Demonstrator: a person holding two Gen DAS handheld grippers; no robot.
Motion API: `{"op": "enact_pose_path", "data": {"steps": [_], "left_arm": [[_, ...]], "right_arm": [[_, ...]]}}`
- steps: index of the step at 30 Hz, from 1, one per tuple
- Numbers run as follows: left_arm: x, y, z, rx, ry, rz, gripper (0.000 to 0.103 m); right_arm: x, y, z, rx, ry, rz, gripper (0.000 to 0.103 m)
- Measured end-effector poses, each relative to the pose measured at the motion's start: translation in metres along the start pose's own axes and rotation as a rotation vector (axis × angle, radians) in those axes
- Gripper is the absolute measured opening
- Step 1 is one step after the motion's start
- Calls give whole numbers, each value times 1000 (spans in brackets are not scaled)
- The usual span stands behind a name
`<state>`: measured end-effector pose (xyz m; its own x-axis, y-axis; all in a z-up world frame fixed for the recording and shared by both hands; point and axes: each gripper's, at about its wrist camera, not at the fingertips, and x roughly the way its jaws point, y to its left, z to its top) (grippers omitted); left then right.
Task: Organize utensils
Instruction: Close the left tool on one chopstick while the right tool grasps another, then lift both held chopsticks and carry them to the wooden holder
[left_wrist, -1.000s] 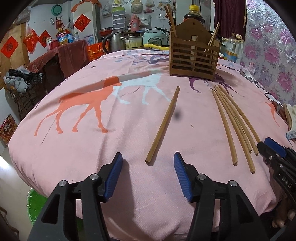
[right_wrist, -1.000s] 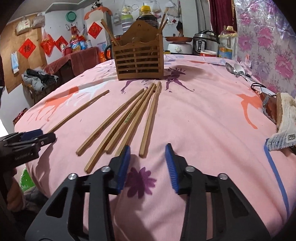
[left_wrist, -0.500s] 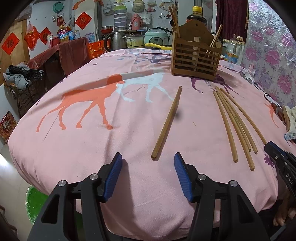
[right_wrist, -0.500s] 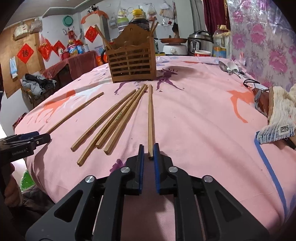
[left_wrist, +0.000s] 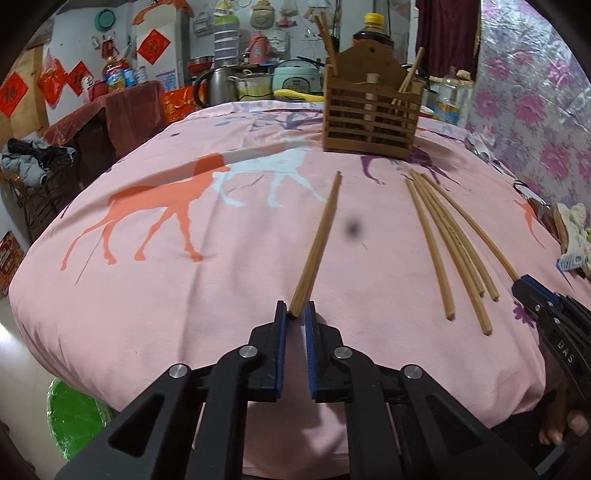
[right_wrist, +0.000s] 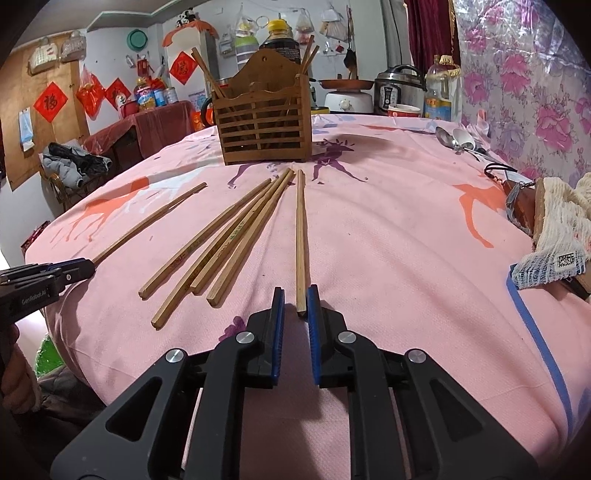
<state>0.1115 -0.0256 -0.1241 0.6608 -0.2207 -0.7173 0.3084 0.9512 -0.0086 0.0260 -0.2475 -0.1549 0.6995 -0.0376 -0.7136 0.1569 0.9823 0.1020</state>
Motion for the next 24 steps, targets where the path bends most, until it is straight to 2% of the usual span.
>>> {"op": "enact_pose_path", "data": {"steps": [5,9,13,24], "left_arm": [[4,-3,2,-1,-7,8,12],[3,-3,1,6,-8,1,8],[-2,-3,2,-1,-8,-4,7],[-43,0,19,-37,-85,-23,7]], "right_arm": [[0,2,0,-10,-5,-5,15],[-1,3,1,-8,-6,8,7],[-4,4,1,-12,-16,10,7],[-41,1,14,-2,-143,24,7]]}}
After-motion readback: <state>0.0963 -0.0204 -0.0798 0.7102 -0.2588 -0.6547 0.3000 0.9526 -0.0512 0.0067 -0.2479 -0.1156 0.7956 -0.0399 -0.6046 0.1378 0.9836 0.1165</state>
